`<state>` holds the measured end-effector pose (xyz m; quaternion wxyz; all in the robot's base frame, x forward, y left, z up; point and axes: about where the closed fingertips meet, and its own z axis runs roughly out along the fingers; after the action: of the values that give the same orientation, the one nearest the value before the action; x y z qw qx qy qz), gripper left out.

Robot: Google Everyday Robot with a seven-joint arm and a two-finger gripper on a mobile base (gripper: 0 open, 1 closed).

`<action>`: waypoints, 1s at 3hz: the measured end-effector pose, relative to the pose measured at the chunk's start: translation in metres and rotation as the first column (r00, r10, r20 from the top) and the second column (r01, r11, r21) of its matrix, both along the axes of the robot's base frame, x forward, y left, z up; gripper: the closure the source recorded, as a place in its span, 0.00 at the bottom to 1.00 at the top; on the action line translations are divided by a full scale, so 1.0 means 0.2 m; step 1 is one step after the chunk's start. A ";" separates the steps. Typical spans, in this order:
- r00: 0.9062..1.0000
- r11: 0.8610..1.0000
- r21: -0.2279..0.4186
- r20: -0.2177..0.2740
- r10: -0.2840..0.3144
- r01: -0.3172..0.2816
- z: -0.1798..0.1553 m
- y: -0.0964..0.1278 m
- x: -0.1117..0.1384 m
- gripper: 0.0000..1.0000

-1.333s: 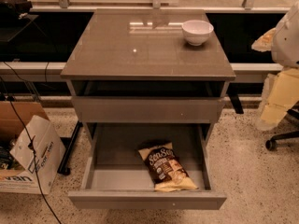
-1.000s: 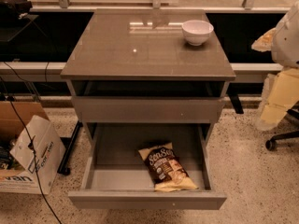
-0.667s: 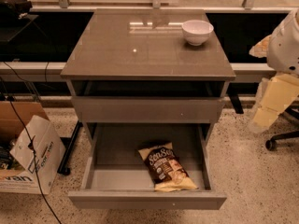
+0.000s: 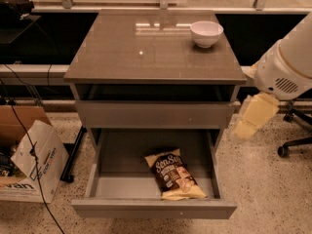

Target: Pick brown chip bag from middle drawer and place on counter

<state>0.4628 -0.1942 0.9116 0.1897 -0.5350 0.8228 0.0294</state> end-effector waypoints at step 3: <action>0.984 0.980 0.116 -0.091 -0.152 0.162 -0.51 0.06 0.18 0.00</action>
Offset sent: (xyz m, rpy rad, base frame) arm 0.0473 0.0186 -0.1073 0.1439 0.0760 -0.1536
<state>0.4996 -0.1831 0.8097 0.1902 -0.4541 0.8661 0.0869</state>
